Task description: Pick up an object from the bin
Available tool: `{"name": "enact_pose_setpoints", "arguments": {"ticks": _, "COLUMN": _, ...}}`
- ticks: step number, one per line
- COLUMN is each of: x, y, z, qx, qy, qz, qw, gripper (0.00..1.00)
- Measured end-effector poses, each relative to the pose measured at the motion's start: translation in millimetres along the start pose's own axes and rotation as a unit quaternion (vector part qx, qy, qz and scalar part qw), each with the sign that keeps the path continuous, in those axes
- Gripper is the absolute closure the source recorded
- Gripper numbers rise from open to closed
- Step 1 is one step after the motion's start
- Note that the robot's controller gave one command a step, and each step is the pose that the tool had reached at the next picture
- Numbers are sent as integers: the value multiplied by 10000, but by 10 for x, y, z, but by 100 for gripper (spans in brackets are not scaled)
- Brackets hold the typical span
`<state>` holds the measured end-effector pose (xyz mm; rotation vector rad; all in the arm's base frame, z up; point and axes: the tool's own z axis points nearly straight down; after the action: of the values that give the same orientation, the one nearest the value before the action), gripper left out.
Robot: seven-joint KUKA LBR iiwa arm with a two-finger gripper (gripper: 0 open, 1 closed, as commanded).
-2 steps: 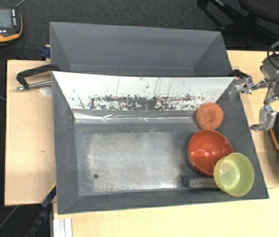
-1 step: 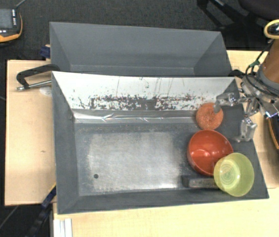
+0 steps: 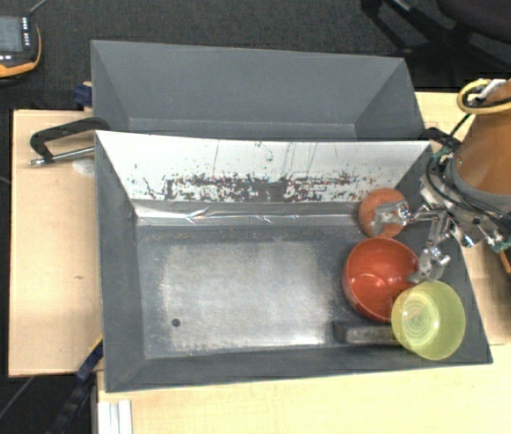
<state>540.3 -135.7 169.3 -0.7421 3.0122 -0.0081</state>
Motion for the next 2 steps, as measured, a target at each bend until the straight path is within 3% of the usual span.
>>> {"name": "enact_pose_setpoints", "arguments": {"ticks": 1, "x": -264, "y": 27, "z": 150, "qx": 12, "qy": -30, "qz": -1608, "qw": 9870, "gripper": 0}}
{"name": "enact_pose_setpoints", "arguments": {"ticks": 2, "x": -595, "y": 32, "z": 1050, "qx": -15, "qy": -32, "qz": -1865, "qw": 9824, "gripper": 0}}
